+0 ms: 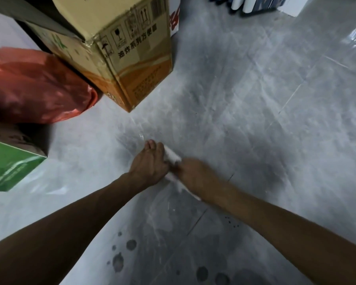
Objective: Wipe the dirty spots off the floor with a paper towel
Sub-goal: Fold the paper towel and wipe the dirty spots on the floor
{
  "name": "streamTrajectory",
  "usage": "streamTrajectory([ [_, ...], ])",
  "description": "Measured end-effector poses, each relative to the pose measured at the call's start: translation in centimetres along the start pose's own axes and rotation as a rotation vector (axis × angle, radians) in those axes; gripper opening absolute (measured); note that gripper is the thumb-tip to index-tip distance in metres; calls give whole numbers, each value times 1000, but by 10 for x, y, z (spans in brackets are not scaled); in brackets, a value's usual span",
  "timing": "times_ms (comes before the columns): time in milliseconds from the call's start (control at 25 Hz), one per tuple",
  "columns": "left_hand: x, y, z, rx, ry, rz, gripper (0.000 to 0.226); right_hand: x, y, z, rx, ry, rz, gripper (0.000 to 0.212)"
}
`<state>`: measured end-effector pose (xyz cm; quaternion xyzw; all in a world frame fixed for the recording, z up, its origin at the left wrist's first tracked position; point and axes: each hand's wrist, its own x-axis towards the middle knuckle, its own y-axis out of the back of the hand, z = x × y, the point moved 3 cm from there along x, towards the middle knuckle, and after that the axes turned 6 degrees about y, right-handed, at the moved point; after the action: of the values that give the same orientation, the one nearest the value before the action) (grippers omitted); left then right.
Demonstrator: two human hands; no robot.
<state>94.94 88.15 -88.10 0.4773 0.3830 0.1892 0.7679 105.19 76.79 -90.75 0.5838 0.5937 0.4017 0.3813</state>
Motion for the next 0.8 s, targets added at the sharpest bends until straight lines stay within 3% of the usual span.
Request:
streamTrajectory([
  [80, -1, 0, -1, -16, -7, 5, 38, -28, -7, 1, -191, 430, -78, 38],
  [120, -2, -1, -1, -17, -10, -1, 38, -32, -1, 15, -240, 423, -99, 36],
  [200, -3, -1, -3, -30, -14, -4, 37, -25, 33, 61, -73, -3, -14, 36],
  [240, -3, -2, -3, -32, -13, -11, 37, -19, 47, 89, -89, -245, 126, 43],
  [280, -3, -2, -2, -25, -13, -27, 40, -15, 62, 111, -139, -471, 214, 34],
  [320, -3, -3, -2, -6, -13, -45, 46, -13, 69, 122, -186, -576, 254, 17],
  [400, -1, -5, -1, 19, -2, -59, 58, -12, 64, 113, -261, -546, 305, 20],
  [440, -1, -7, -1, 24, 8, -56, 60, -20, 57, 95, -119, -498, 317, 15],
  [520, -1, -10, 3, 54, 26, -36, 57, -58, 30, 59, -55, -140, 211, 23],
  [600, -2, -12, 9, 84, 46, -9, 50, -111, 10, 36, -228, 280, -5, 46],
  [640, -3, -12, 13, 99, 51, -3, 49, -131, 15, 39, -254, 361, -54, 46],
  [720, -7, -12, 26, 134, 15, 22, 49, -151, 30, 57, -225, 273, -64, 38],
  [800, -15, -16, 44, 160, -78, 43, 50, -150, 55, 87, -71, -153, 42, 42],
])
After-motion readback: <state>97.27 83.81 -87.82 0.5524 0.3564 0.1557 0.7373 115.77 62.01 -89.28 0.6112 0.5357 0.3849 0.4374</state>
